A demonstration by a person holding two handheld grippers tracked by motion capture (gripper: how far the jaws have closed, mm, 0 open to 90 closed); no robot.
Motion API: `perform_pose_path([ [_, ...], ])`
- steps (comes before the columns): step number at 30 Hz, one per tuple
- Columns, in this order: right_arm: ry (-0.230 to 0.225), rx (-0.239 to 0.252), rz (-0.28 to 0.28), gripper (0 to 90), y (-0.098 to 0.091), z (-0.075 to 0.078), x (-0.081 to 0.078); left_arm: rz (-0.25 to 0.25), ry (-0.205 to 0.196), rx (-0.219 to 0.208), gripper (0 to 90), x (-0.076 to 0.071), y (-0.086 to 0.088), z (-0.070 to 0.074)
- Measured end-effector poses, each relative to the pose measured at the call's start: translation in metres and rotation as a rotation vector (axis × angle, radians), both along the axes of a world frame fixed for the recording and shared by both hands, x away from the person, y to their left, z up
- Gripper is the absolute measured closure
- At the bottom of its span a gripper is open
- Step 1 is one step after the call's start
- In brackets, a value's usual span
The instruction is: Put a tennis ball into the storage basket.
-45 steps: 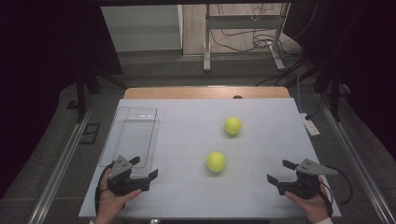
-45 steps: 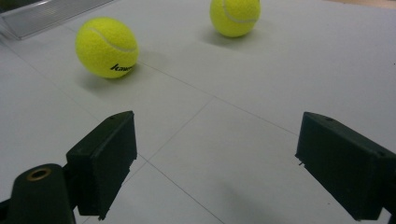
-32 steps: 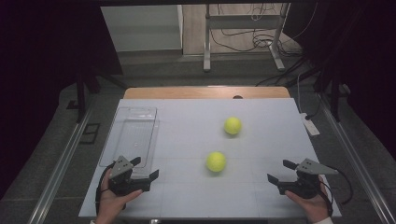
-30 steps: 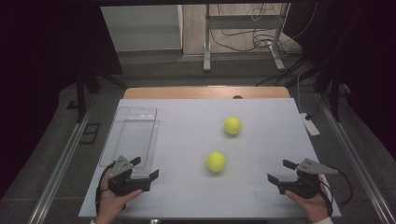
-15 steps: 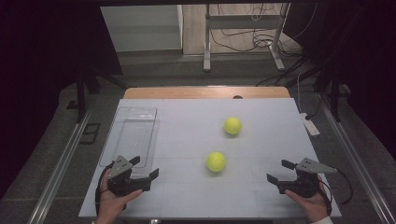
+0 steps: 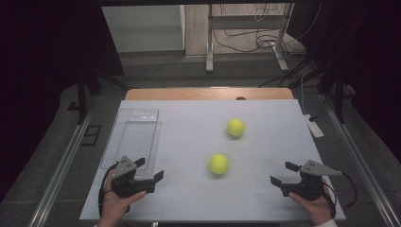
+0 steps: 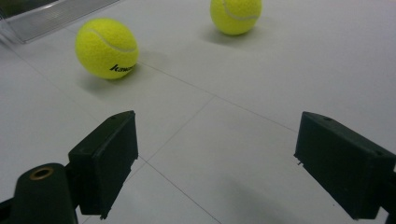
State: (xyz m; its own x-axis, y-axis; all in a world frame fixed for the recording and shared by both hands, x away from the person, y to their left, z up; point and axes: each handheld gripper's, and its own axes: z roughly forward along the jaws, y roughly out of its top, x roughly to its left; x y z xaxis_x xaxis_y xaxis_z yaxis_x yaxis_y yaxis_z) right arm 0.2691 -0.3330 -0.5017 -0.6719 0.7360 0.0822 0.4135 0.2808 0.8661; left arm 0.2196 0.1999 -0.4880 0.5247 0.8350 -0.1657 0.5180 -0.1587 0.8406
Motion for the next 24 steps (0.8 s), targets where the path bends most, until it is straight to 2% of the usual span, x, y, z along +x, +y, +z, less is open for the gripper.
perform_pose_path([
  [8, 0.003, -0.005, 0.009, 13.1, 0.002, -0.001, 0.000, -0.018, 0.000, 0.003, 13.5, 0.002, -0.005, 0.003],
  [10, 0.002, -0.004, 0.006, 13.1, 0.001, -0.001, 0.000, -0.029, 0.002, -0.014, 13.5, 0.003, -0.007, 0.005],
  [15, 0.003, -0.007, 0.009, 13.2, 0.003, -0.002, 0.002, -0.051, -0.006, 0.006, 13.3, 0.003, -0.015, 0.011],
  [24, 0.005, -0.020, 0.023, 13.2, 0.006, -0.003, 0.003, -0.056, -0.004, 0.042, 13.4, 0.007, -0.025, 0.015],
])
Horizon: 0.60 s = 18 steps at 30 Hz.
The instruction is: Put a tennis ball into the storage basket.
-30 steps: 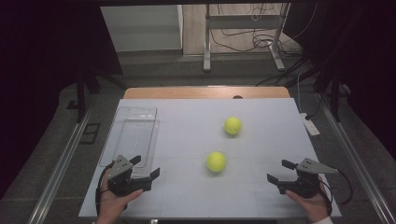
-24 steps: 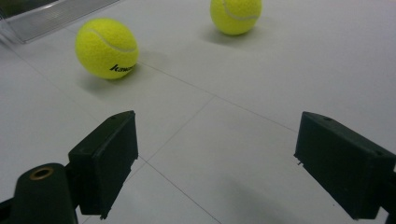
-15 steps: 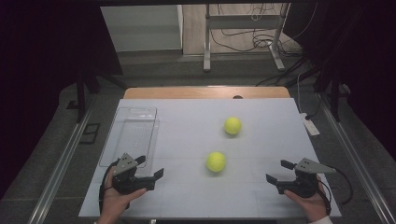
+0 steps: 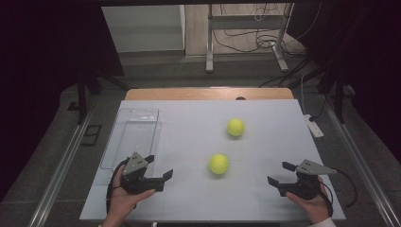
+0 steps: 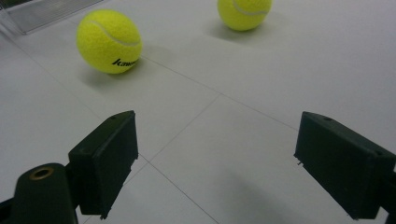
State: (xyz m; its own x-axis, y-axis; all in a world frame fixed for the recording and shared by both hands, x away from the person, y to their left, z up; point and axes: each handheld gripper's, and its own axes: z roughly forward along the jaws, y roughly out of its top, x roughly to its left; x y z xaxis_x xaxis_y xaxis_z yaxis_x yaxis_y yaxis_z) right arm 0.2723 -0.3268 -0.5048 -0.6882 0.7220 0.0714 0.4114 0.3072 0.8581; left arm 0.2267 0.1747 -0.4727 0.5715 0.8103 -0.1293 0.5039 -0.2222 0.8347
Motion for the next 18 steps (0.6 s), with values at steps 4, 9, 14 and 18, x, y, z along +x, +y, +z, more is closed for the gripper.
perform_pose_path([
  [4, 0.001, -0.006, 0.003, 13.2, 0.001, 0.000, 0.001, 0.000, 0.009, 0.004, 13.4, 0.002, -0.003, 0.001],
  [9, 0.003, -0.013, 0.004, 13.2, 0.002, -0.001, 0.001, -0.015, 0.003, 0.010, 13.6, 0.006, -0.014, 0.005],
  [14, 0.006, -0.017, -0.005, 13.2, 0.003, -0.003, 0.003, -0.034, -0.006, 0.008, 13.9, 0.011, -0.023, 0.009],
  [18, 0.008, -0.028, -0.010, 13.3, 0.004, -0.004, 0.004, -0.061, -0.009, 0.012, 13.8, 0.015, -0.031, 0.011],
])
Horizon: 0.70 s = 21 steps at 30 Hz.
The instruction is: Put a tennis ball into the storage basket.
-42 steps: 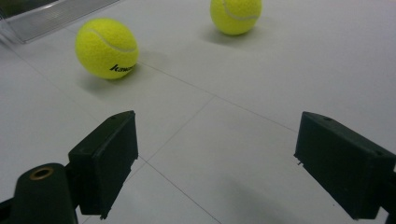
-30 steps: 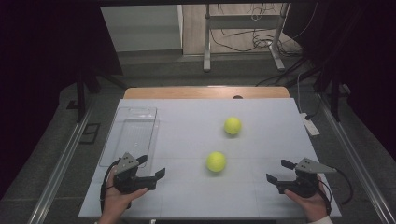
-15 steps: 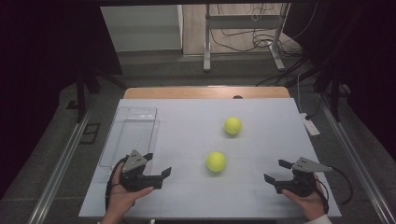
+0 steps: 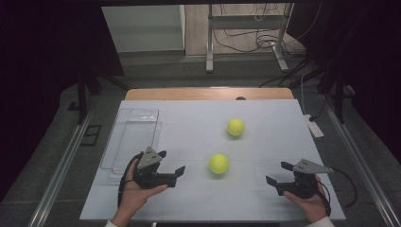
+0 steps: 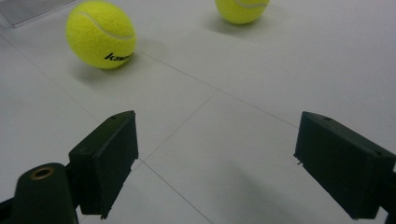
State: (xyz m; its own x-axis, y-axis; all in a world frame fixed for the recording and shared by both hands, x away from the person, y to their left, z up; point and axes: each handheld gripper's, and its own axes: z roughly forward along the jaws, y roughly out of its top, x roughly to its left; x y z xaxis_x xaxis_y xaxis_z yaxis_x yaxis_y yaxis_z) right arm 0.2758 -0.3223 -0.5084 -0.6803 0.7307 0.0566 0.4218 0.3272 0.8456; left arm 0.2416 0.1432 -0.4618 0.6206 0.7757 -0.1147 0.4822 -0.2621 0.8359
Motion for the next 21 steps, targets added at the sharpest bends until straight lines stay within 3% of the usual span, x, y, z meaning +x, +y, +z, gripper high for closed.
perform_pose_path([
  [21, 0.008, -0.006, -0.016, 13.6, -0.002, -0.002, 0.001, -0.006, 0.016, 0.005, 13.9, 0.011, -0.007, -0.002],
])
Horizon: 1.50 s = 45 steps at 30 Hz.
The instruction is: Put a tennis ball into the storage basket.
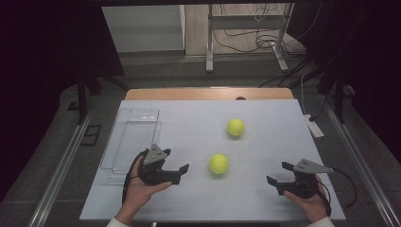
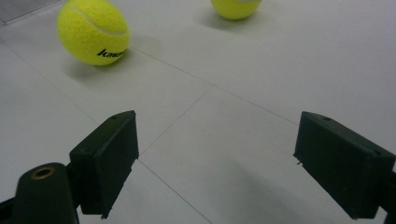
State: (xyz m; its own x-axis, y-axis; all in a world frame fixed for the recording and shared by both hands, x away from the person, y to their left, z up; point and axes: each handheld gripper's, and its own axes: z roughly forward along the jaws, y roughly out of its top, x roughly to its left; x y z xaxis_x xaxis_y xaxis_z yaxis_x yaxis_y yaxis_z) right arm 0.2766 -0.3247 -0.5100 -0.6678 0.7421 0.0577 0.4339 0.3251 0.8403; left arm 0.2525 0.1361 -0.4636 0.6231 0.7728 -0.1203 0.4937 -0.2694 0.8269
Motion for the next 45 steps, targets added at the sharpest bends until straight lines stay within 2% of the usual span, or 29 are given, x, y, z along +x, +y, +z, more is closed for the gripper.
perform_pose_path([
  [17, -0.003, -0.007, 0.003, 13.7, -0.001, -0.001, 0.000, -0.025, 0.017, 0.007, 13.8, 0.009, -0.014, -0.003],
  [45, -0.003, -0.002, 0.006, 13.7, -0.002, 0.000, -0.001, -0.066, 0.027, -0.012, 13.4, 0.021, -0.034, 0.000],
])
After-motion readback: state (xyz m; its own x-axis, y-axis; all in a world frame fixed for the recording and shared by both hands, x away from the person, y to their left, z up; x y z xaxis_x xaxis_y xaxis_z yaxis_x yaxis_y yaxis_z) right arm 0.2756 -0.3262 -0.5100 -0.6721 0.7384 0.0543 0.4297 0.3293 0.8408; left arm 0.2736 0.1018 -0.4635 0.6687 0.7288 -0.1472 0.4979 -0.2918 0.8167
